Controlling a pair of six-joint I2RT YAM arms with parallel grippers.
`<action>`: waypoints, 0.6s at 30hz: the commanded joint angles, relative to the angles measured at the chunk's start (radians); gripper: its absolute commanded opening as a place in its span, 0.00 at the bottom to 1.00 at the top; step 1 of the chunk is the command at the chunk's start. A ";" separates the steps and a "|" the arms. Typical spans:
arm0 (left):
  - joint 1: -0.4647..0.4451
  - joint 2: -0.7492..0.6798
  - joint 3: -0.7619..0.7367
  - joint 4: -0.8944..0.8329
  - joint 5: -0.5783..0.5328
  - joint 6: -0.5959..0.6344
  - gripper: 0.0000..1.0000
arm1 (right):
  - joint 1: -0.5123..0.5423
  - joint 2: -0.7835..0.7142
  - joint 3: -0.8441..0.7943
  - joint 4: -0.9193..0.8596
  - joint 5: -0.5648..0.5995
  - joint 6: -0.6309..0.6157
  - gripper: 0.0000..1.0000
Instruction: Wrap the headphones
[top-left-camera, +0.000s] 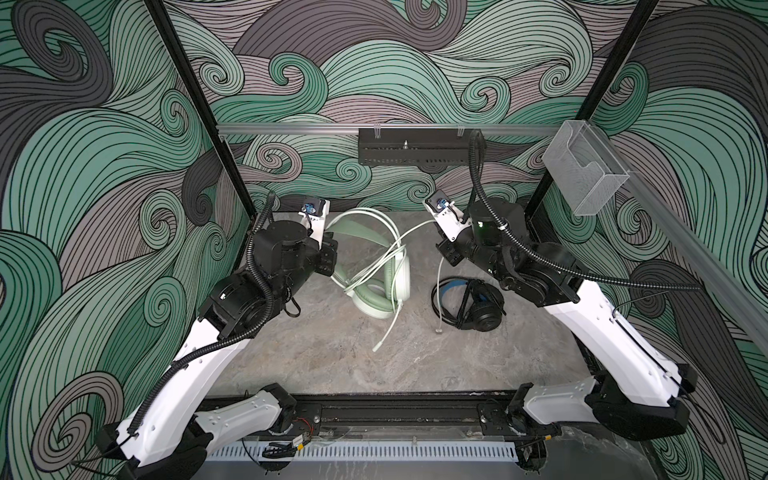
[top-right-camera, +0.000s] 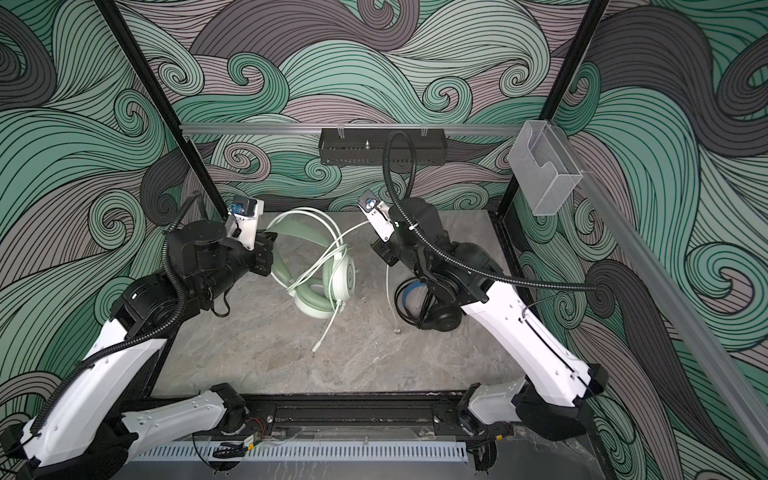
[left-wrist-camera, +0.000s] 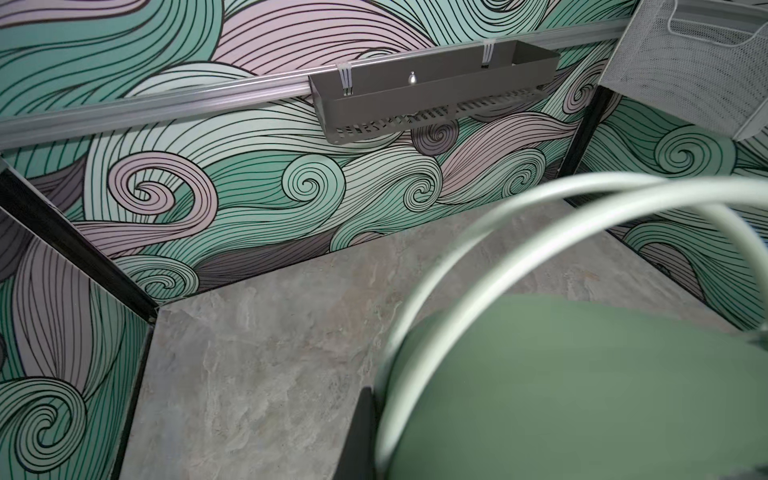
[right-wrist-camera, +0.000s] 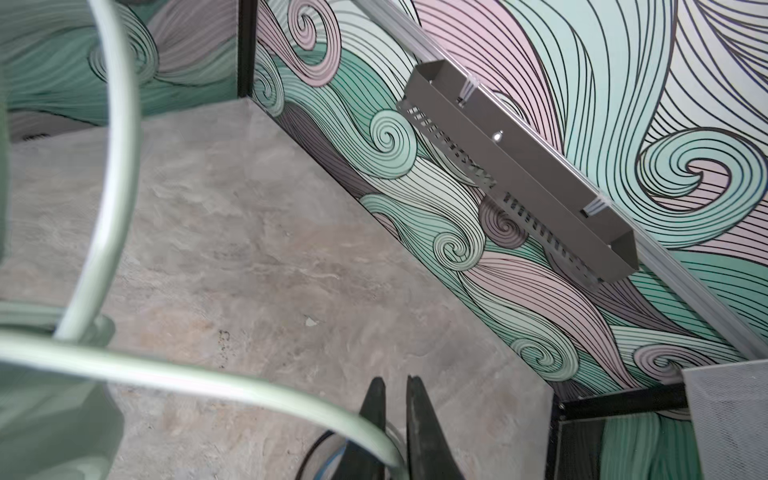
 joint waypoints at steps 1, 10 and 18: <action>0.009 -0.027 0.063 0.026 0.049 -0.138 0.00 | -0.017 -0.052 -0.090 0.172 -0.132 0.060 0.15; 0.016 -0.028 0.150 0.043 0.097 -0.259 0.00 | -0.059 -0.089 -0.222 0.340 -0.262 0.153 0.16; 0.020 0.005 0.249 0.058 0.187 -0.387 0.00 | -0.088 -0.096 -0.312 0.551 -0.456 0.237 0.25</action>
